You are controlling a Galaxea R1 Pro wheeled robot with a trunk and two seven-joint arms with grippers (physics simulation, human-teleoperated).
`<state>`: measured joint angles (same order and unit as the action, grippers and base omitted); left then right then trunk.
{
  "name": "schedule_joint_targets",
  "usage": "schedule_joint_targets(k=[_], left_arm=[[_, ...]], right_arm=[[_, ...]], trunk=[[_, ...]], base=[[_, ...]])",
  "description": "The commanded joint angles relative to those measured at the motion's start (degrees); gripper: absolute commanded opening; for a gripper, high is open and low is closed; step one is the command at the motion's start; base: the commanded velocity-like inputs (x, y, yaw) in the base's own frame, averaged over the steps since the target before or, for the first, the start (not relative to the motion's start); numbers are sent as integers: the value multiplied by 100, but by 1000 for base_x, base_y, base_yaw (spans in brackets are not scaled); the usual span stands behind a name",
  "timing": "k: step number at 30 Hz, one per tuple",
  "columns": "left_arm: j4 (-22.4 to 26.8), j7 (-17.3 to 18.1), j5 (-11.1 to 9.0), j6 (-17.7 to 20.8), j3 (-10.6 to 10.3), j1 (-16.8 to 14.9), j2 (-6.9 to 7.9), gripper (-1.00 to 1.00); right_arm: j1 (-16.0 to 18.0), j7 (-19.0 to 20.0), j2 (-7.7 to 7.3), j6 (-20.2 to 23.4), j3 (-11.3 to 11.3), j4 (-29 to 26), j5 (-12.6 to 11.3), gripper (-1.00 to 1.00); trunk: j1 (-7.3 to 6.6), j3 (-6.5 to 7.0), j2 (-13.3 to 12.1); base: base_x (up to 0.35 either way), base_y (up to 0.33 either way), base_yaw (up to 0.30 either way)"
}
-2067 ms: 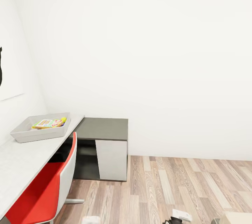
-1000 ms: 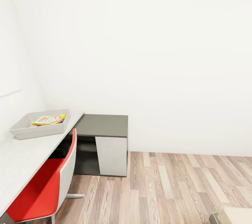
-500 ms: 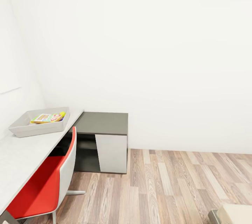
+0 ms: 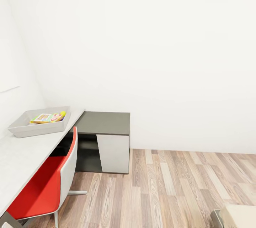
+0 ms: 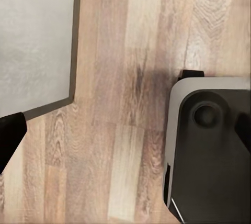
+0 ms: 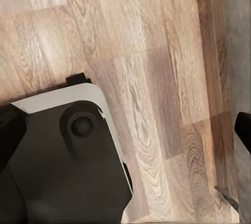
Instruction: Put all the toys in the child's room - the three board games (two on the bed and one on the table), the two jigsaw puzzles on the table, and the tennis ball on the table - inside the toy box on the table in the child's room.
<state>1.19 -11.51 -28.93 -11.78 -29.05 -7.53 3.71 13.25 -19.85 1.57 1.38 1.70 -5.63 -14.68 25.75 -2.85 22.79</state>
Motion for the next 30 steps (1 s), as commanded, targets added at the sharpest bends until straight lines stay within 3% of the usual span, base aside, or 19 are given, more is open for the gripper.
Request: schedule_joint_targets(k=[1, 7, 30], left_arm=[[-2, -19, -42, -8, -48, -3, -18, 100], [-15, -17, -43, -8, -48, -3, -45, 100], [-33, -11, -48, -17, -39, -3, -27, 100]], right_arm=[[-41, 197, -36, -34, 23, 43, -32, 100], [-137, 884, -213, -655, 23, 397, -66, 100], [-406, 953, -235, -841, 23, 492, -83, 100]], trunk=[[3, -23, 13], [3, -79, 13], [3, -297, 13]], base=[[0, 0, 0], [0, 0, 0], [0, 0, 0]])
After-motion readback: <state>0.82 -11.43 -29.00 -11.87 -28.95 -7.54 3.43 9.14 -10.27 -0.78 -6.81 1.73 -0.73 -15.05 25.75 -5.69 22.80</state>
